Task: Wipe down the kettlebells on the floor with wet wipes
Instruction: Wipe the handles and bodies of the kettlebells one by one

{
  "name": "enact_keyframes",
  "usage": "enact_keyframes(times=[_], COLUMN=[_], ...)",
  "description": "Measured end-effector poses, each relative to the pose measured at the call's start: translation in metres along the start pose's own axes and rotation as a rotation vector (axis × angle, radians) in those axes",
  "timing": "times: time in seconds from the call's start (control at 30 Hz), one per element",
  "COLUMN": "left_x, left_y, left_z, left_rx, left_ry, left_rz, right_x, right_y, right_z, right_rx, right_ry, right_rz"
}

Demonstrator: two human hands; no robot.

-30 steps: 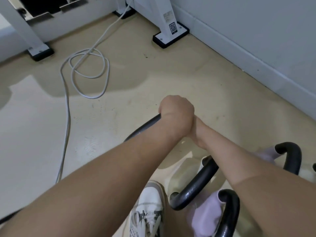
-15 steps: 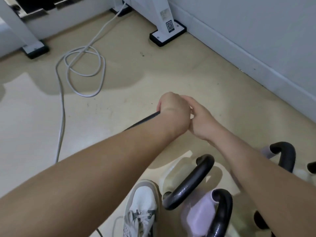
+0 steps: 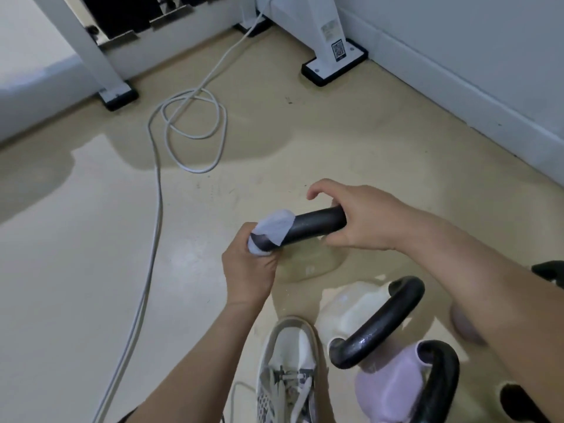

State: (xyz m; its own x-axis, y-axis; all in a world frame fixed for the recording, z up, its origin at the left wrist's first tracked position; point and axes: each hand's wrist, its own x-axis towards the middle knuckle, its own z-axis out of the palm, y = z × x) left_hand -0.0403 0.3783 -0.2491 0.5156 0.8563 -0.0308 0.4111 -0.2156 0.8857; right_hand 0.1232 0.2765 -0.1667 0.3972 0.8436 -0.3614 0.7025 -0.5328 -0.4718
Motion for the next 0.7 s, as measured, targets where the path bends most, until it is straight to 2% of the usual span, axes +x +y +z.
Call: enact_keyframes(times=[0.07,0.17,0.27,0.37,0.43,0.57,0.7], left_x=[0.003,0.014,0.032,0.046,0.047,0.042,0.040], left_y=[-0.002,0.009,0.019,0.024,0.020,0.003,-0.001], left_z=[0.009,0.022,0.038,0.056,0.064,0.059,0.052], left_rx=[-0.169,-0.264,-0.372,-0.368,-0.237,0.126,0.375], left_ry=[0.047,0.034,-0.036,-0.091,-0.113,-0.257,-0.223], left_rz=[-0.114,-0.216,-0.254,-0.280,-0.245,-0.006,0.124], right_x=[0.006,0.001,-0.015,-0.021,-0.021,-0.020,-0.025], right_y=[-0.002,-0.007,-0.019,-0.029,-0.030,-0.028,-0.034], right_z=[0.002,0.012,0.031,0.048,0.055,0.060,0.060], right_rx=[-0.014,0.026,0.196,0.361,0.493,0.739,0.866], right_ry=[0.002,0.023,0.145,0.224,0.227,0.198,0.194], right_rz=[0.044,0.141,0.298,0.408,0.445,0.449,0.459])
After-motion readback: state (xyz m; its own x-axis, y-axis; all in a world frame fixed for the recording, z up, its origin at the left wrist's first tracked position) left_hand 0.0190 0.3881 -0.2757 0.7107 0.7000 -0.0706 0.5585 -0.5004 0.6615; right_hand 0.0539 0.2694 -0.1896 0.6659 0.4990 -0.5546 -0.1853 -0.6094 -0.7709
